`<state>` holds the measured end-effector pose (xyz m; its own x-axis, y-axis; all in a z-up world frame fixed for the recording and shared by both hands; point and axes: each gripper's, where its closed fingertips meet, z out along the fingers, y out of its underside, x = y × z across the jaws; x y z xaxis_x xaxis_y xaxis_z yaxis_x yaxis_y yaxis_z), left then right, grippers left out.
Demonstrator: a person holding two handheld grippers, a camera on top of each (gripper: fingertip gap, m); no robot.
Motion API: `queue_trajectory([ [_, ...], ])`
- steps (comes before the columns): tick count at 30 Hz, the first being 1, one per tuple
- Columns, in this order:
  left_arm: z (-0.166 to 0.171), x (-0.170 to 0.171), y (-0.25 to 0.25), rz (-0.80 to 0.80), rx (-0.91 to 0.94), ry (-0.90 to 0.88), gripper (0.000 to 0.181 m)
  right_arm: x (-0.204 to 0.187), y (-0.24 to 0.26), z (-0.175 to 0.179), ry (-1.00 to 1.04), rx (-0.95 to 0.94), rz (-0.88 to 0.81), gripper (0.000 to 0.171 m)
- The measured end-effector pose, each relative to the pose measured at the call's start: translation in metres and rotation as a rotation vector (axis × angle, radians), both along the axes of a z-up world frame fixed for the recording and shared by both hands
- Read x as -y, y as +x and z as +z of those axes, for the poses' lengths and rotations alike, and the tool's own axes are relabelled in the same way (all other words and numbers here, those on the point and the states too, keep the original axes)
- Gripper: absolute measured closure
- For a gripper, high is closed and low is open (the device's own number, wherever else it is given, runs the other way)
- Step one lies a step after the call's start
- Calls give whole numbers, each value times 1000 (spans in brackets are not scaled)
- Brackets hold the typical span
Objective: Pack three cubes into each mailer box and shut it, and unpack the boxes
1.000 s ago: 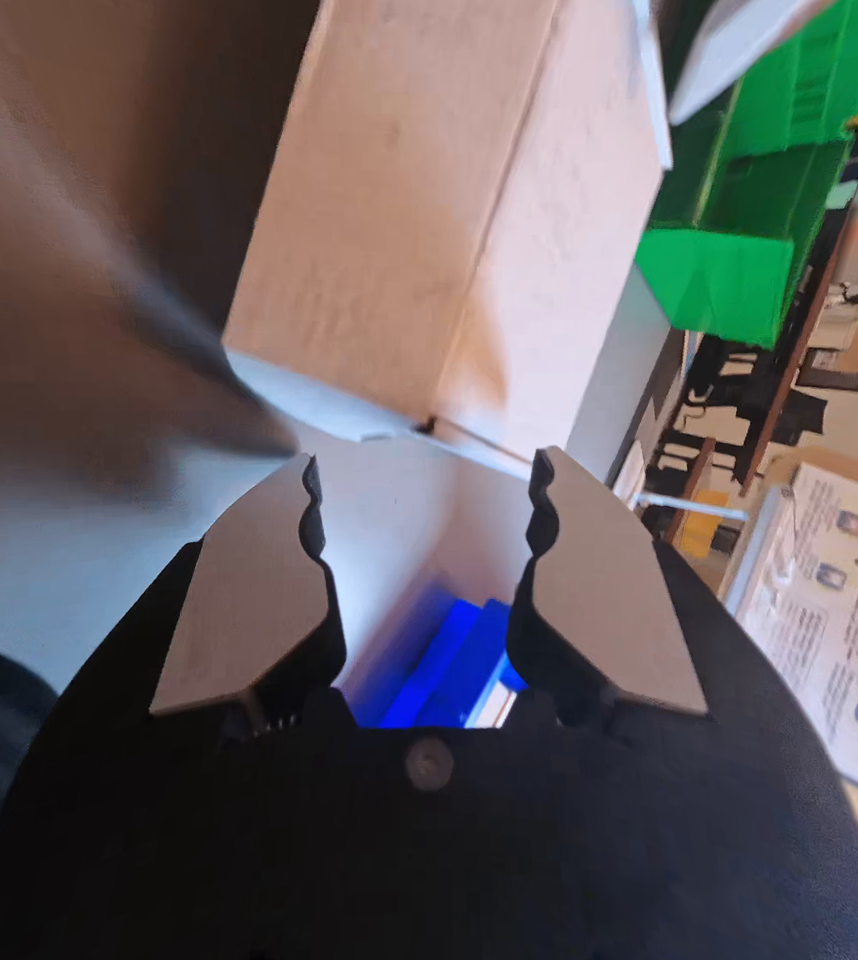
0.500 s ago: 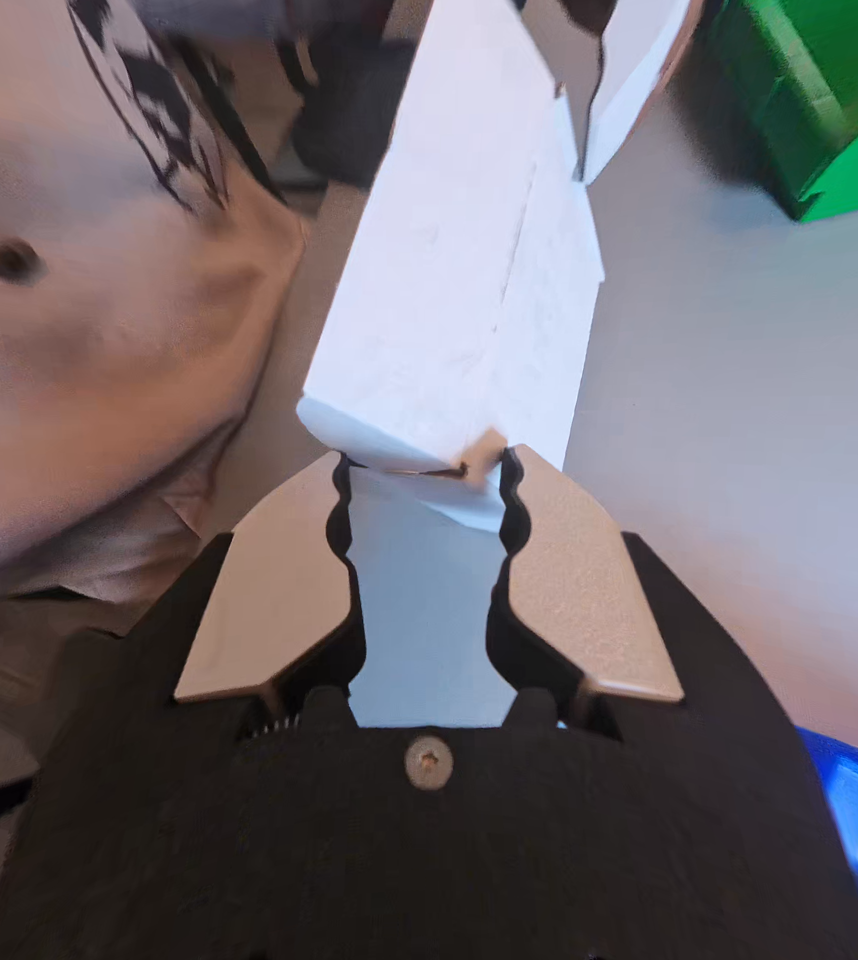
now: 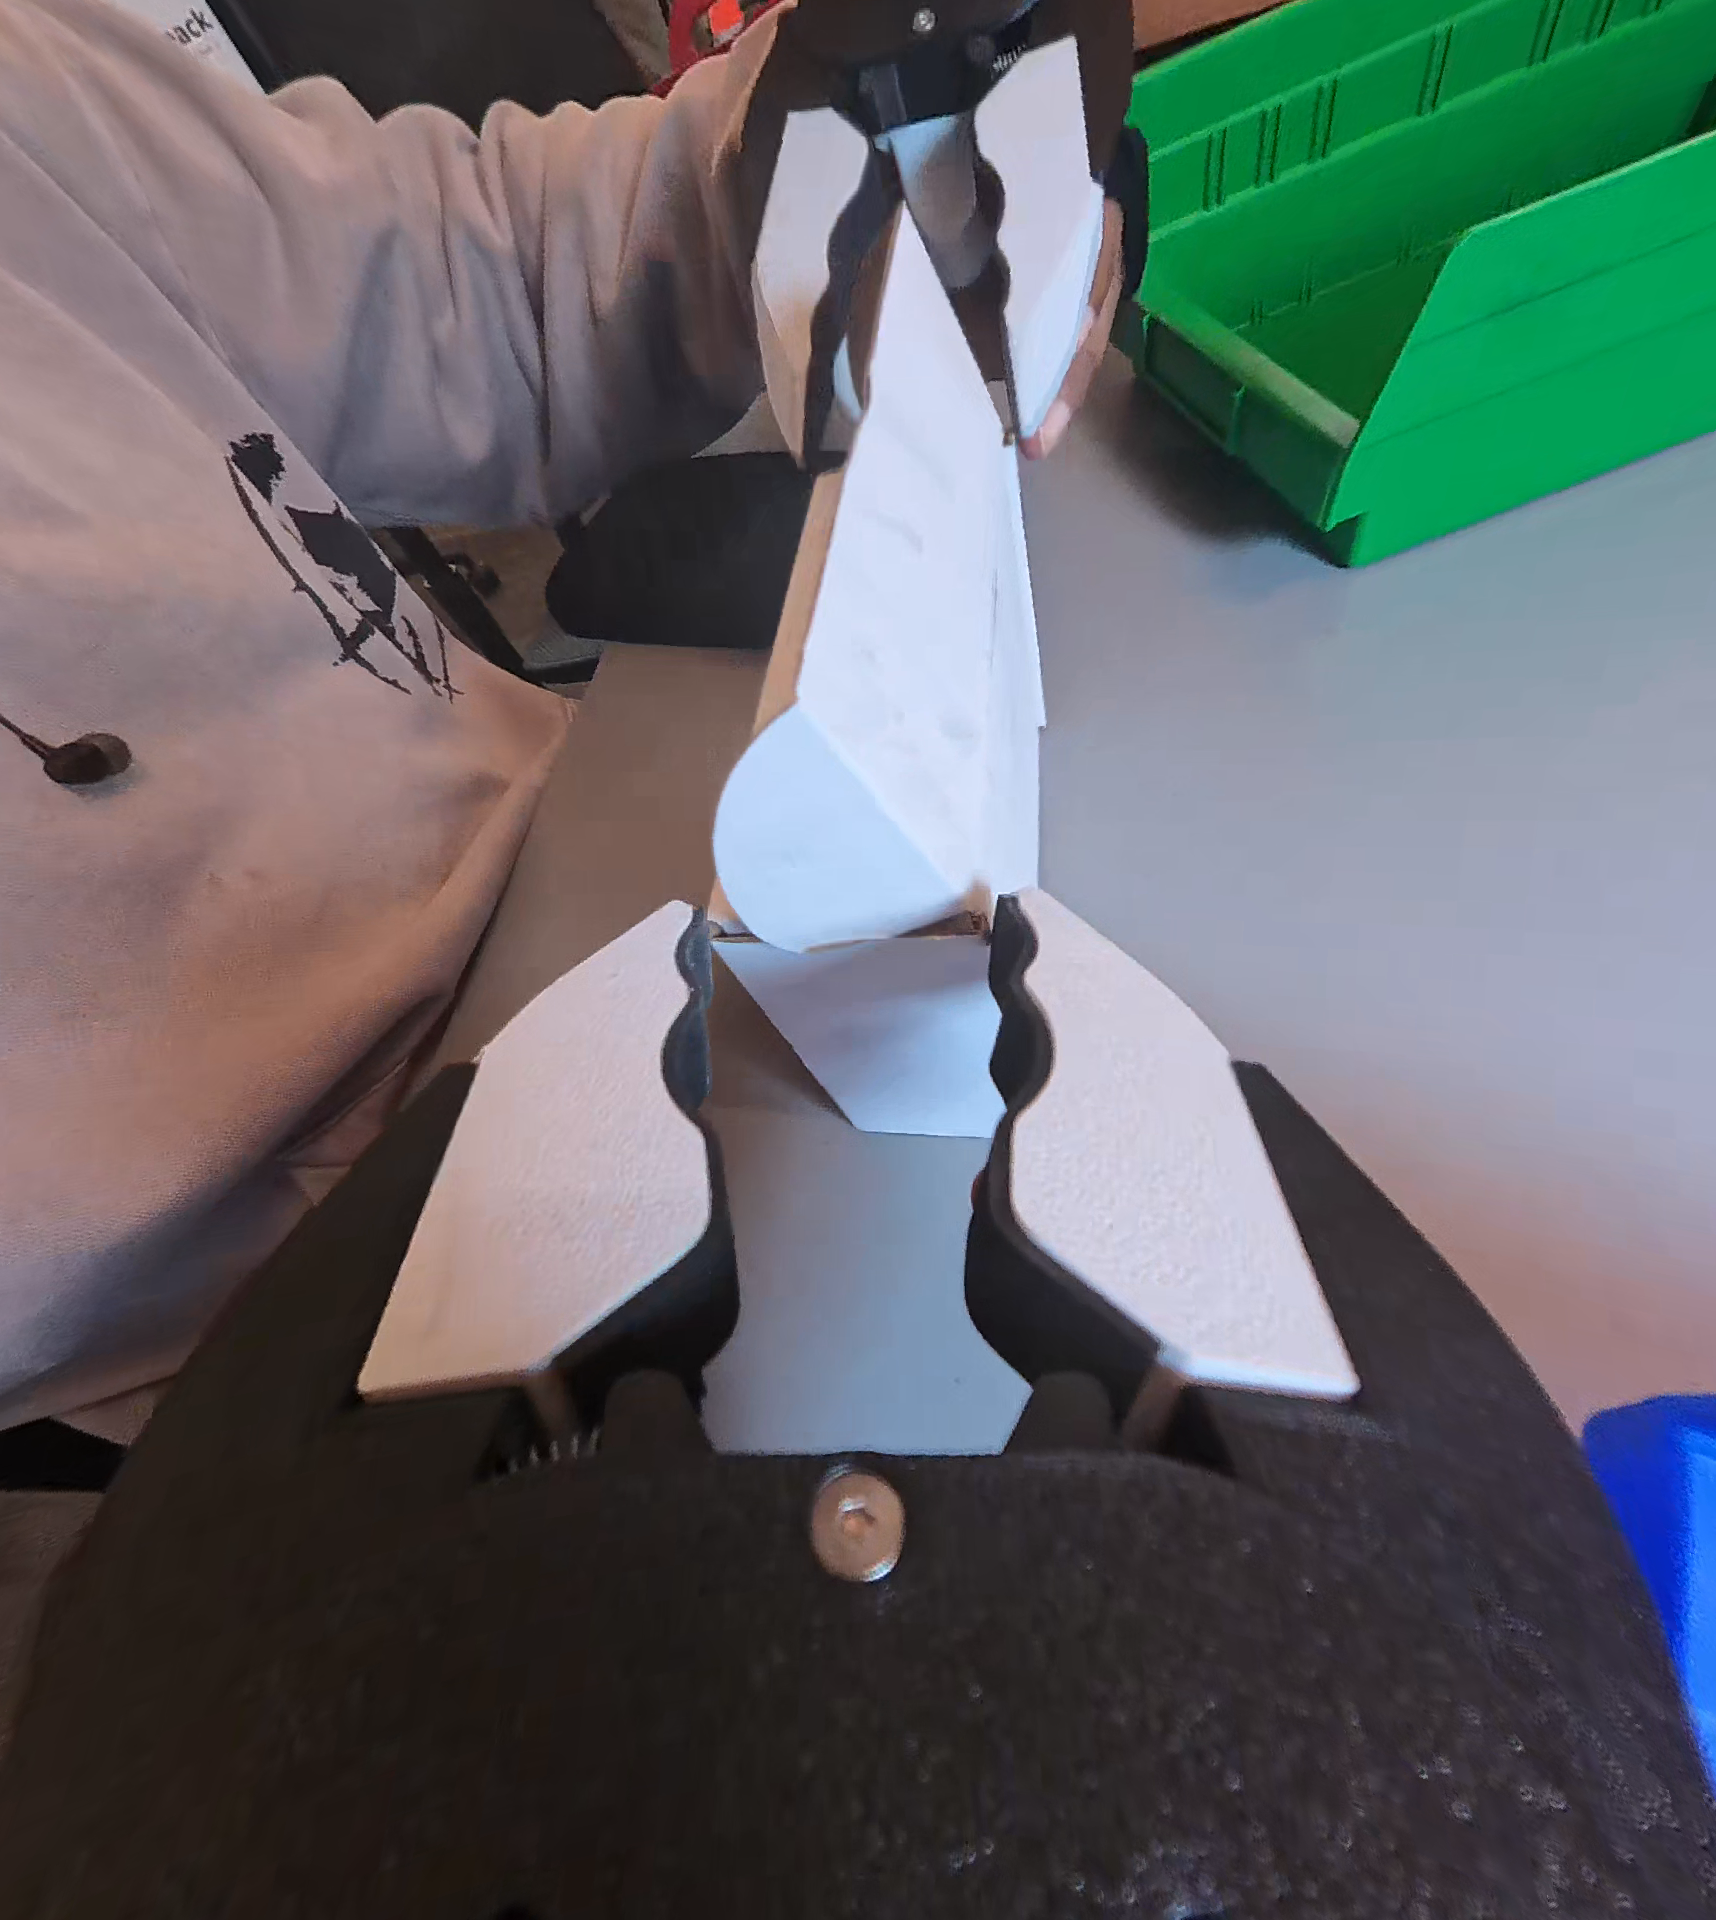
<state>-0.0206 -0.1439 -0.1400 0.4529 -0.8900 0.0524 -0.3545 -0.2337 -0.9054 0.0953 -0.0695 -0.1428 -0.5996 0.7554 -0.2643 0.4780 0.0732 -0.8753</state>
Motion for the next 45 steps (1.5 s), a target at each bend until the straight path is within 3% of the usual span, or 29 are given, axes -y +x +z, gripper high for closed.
queue_trajectory([
  [11, 29, -11, -22, -7, -14, 64, 126, -10, 7, 19, 72, -94, -65, 117],
  [18, 21, -8, 2, -146, -37, 9, 112, -7, 0, 18, 173, -104, -24, 118],
  [28, 22, -14, 5, -176, -113, 63, 147, -6, -9, 25, 208, -119, -25, 139],
  [34, 23, -18, 6, -127, -139, 75, 149, -5, -11, 26, 135, -56, -96, 140],
  [45, 23, -18, 9, -20, -122, 91, 152, -1, -12, 24, 183, -6, -179, 140],
])
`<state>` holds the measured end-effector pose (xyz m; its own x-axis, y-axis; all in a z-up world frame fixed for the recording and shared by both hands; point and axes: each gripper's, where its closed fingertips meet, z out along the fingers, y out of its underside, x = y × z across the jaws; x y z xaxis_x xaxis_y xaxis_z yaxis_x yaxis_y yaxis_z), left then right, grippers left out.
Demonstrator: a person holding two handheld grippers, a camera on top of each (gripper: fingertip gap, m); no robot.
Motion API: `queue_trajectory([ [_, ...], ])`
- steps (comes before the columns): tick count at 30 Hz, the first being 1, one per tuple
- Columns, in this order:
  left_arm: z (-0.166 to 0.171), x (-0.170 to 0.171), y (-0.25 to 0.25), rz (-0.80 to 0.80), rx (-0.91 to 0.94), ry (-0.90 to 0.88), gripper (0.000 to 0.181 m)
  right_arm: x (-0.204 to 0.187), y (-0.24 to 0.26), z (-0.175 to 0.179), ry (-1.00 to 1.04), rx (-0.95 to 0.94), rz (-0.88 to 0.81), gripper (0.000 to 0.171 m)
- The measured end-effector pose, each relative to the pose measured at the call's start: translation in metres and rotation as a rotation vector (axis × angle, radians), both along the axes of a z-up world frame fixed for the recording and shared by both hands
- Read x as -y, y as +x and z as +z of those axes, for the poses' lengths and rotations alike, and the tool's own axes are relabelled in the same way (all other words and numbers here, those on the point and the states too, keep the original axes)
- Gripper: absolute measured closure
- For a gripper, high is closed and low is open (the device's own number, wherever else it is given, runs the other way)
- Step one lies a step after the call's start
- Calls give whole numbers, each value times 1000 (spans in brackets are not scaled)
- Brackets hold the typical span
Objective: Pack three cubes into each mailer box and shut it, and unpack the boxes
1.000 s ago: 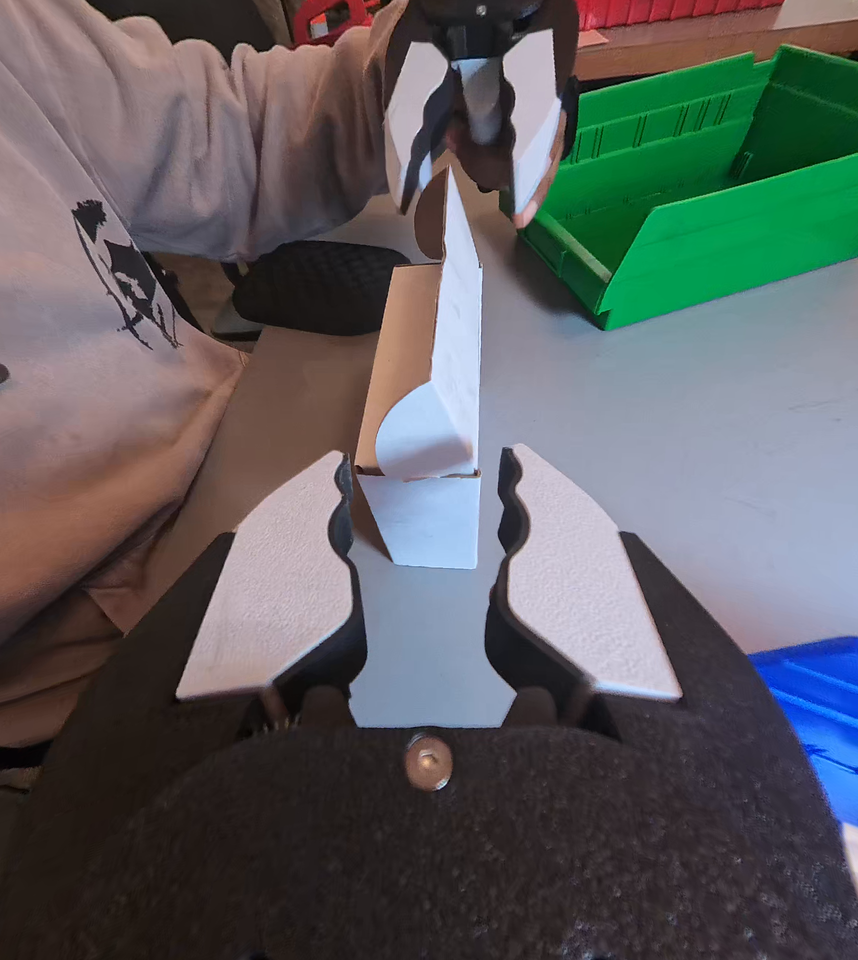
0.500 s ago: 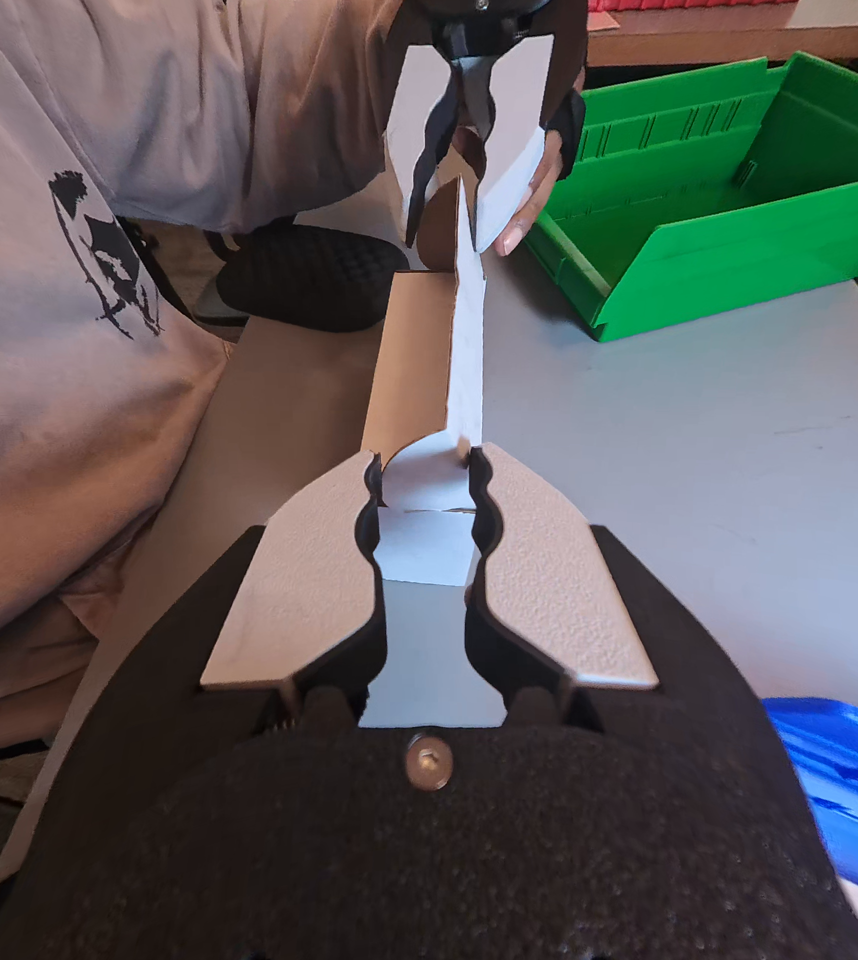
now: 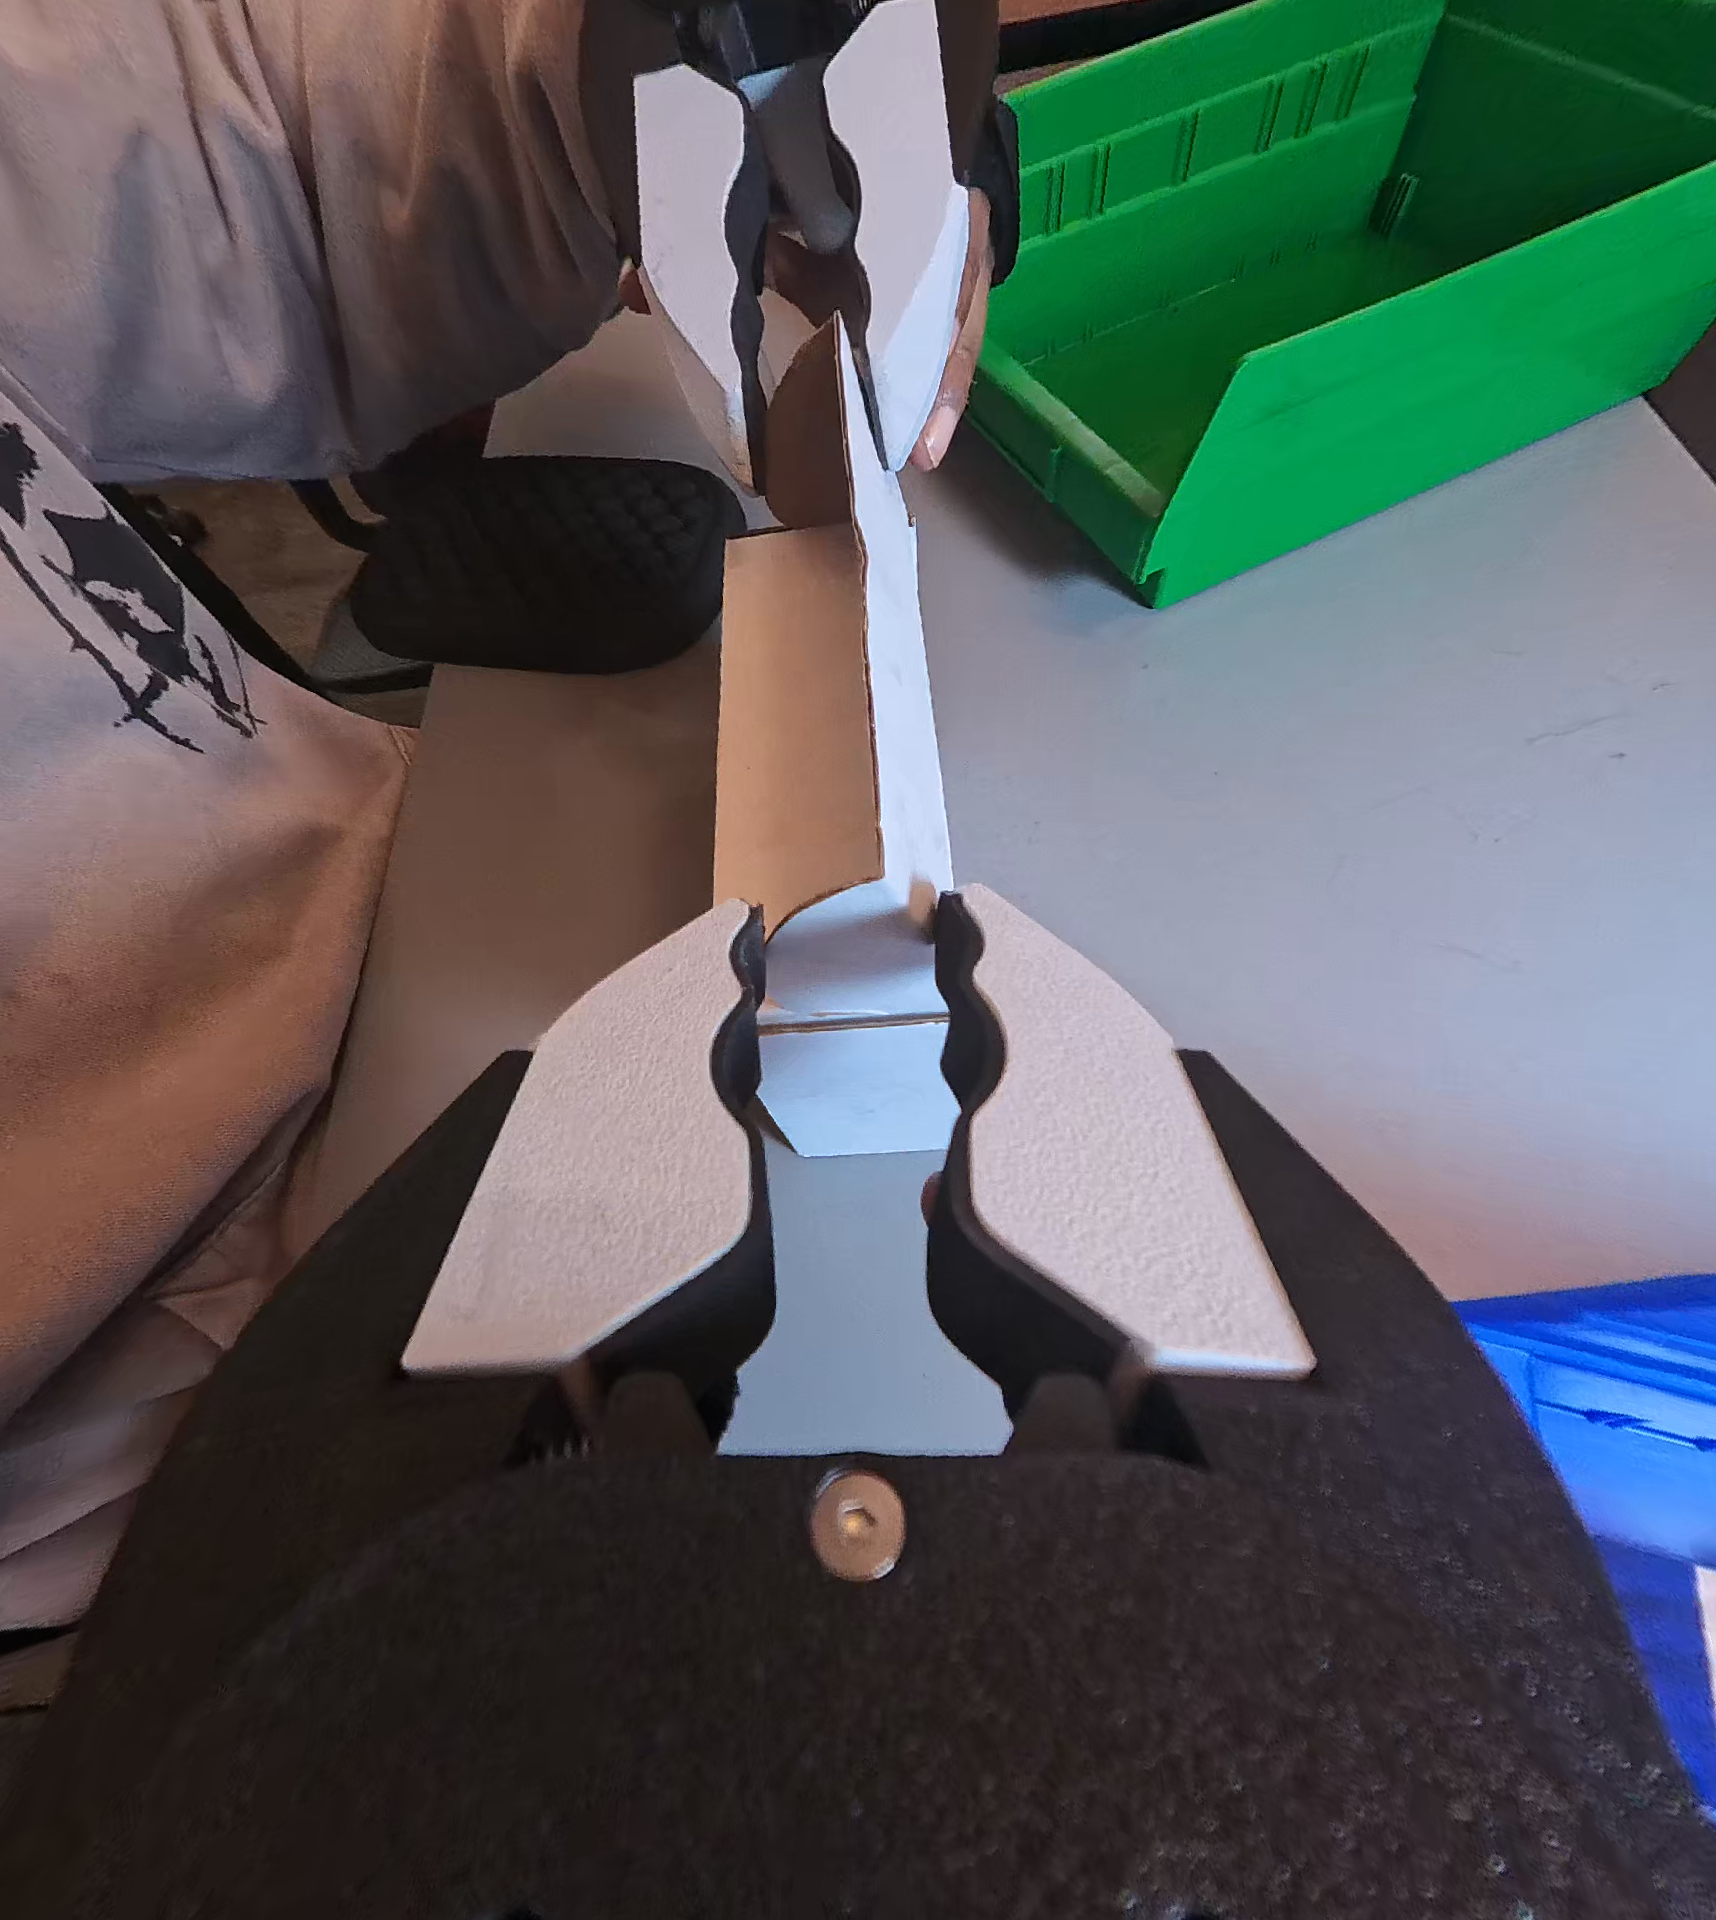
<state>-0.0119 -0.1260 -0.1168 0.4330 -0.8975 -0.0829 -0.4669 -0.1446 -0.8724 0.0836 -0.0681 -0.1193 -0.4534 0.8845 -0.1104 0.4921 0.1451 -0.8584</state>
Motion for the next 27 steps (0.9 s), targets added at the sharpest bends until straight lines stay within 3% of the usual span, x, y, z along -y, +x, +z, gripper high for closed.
queue_trajectory([
  [10, -5, 6, -1, -45, -47, 106, 150, 4, 1, -3, 76, -82, 26, 140],
  [14, -10, 9, 0, -40, -159, 225, 149, 6, 2, -8, 225, -133, 48, 139],
  [17, -14, 14, 4, -3, -191, 263, 144, 9, 4, -13, 312, -148, 43, 135],
  [20, -14, 21, 3, 25, -199, 247, 123, 9, 7, -11, 359, -140, 33, 123],
  [23, 0, 27, 7, 49, -166, 311, 122, 19, 9, 0, 387, -181, 41, 121],
  [27, -8, 28, 7, 82, -298, 397, 126, 31, 7, 2, 488, -194, 45, 125],
])
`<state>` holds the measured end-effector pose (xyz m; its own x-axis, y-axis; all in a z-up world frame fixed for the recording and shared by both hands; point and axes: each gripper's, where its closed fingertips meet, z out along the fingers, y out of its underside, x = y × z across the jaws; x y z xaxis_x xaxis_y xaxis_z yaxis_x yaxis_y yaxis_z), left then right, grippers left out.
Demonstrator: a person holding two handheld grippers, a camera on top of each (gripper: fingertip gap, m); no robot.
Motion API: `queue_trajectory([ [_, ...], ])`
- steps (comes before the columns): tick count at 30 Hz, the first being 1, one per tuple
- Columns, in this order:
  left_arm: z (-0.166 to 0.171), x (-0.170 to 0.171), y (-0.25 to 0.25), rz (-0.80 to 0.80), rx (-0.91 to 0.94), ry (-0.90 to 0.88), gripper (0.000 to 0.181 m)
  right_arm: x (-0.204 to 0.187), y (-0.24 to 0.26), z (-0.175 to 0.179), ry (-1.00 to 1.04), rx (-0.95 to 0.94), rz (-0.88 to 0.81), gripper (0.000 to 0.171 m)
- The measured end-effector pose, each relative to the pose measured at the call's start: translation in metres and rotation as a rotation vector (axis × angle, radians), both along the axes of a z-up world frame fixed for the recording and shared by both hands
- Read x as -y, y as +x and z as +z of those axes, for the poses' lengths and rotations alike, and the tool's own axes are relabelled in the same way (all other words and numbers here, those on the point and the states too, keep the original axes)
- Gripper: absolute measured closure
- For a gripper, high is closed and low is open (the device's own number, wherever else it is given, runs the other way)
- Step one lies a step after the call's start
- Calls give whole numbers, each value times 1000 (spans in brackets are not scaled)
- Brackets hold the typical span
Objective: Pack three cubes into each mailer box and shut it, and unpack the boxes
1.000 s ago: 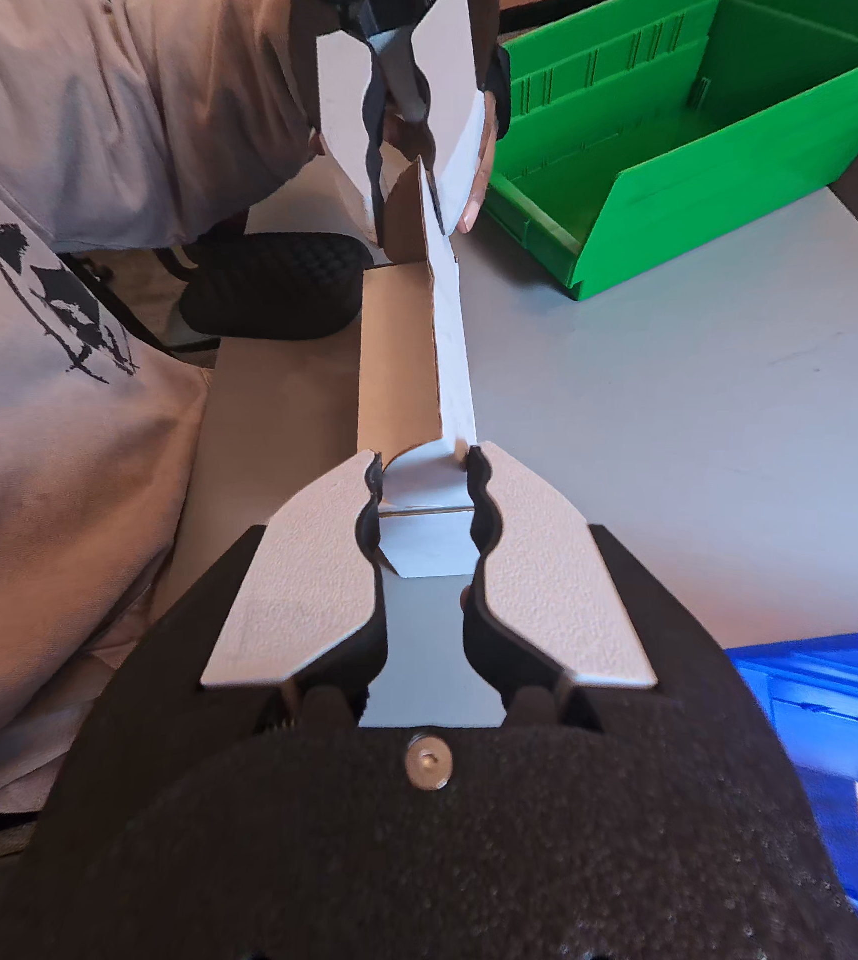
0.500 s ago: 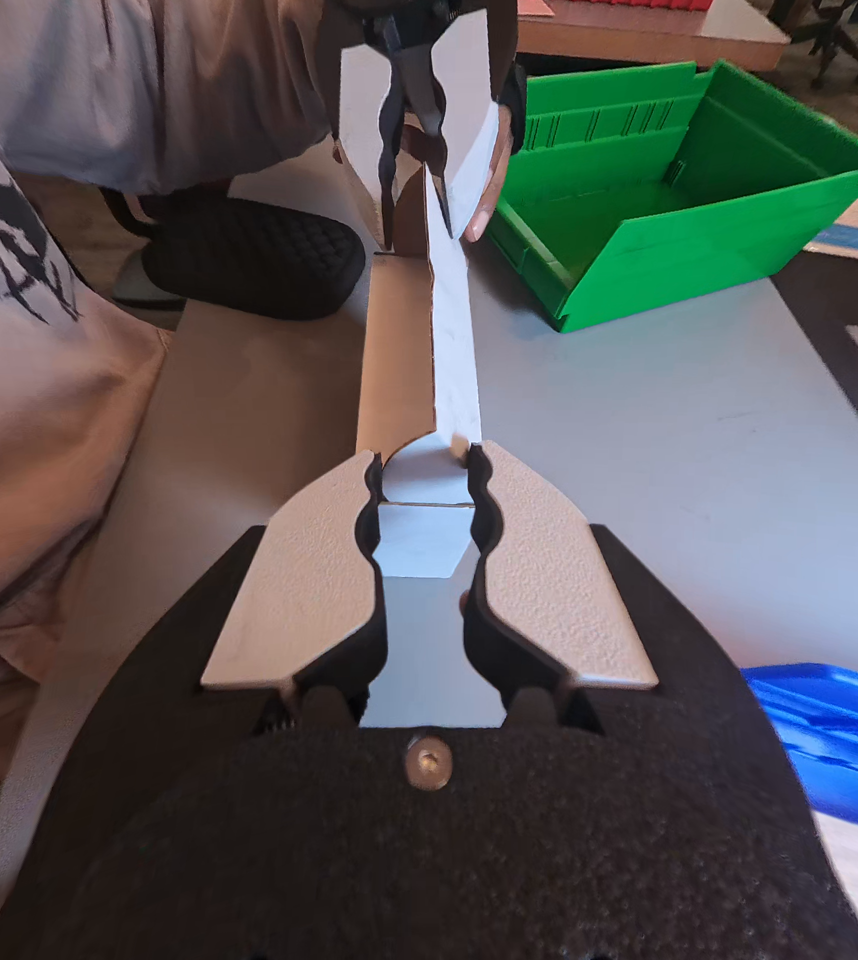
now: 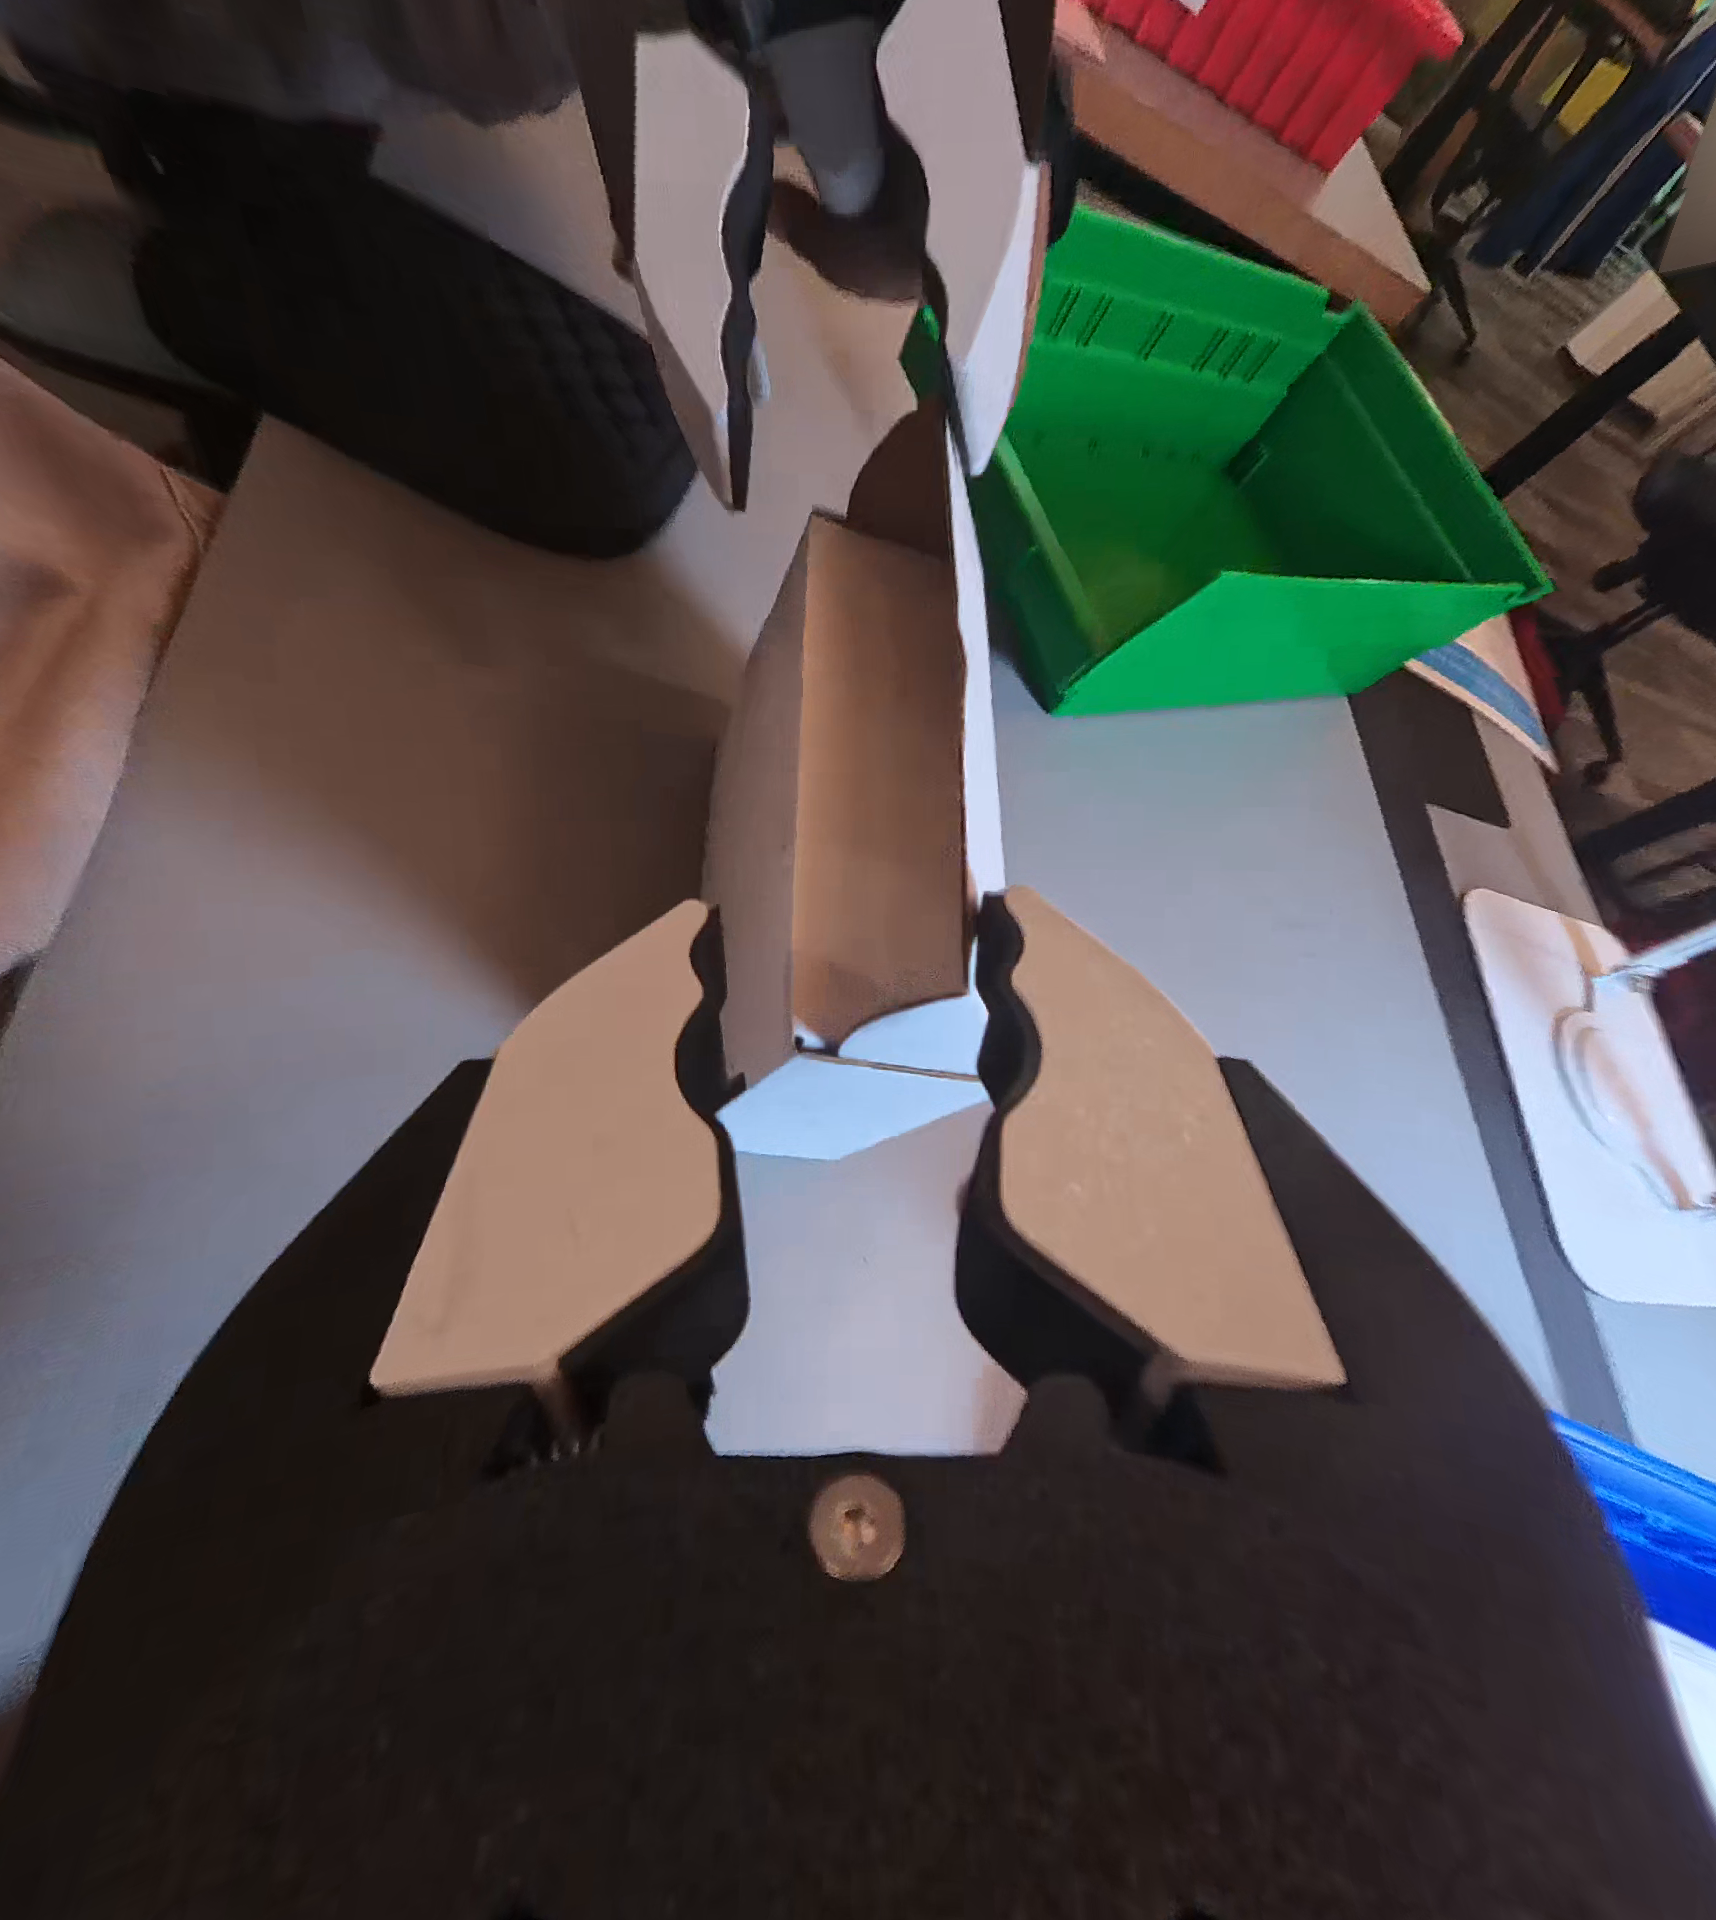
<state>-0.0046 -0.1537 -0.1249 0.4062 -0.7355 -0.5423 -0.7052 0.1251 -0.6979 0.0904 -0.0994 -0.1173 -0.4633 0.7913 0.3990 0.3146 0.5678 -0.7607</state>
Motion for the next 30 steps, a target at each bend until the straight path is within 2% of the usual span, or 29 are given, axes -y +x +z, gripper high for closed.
queue_trajectory([
  [4, -23, 2, 0, 29, -195, 107, 135, -1, 1, -29, 192, 61, -11, 128],
  [5, -33, 3, 0, 44, -267, 142, 133, -1, 1, -35, 223, 68, -19, 128],
  [7, -37, -1, -3, 97, -389, 281, 134, 0, 1, -37, 281, 49, -25, 127],
  [9, -35, -4, -3, 137, -419, 316, 141, 0, 1, -37, 290, 68, -34, 126],
  [12, -33, -5, -2, 136, -394, 299, 142, -1, 0, -34, 251, 102, -38, 130],
  [15, -33, 3, 4, 123, -218, 181, 130, 1, -1, -25, 137, 174, -59, 120],
  [19, -18, 6, 2, 163, 72, 113, 111, 1, -15, -4, 141, 243, -109, 109],
  [24, 12, -6, -23, 243, 444, 161, 113, 10, -47, -28, 253, 492, -97, 86],
  [26, 9, -13, -40, 280, 563, 155, 118, 11, -57, -46, 326, 608, -57, 93],
  [27, 4, -15, -48, 297, 605, 136, 119, 6, -64, -50, 400, 622, -54, 103],
  [30, 3, -16, -76, 359, 763, 104, 125, 1, -73, -38, 470, 632, -36, 106],
])
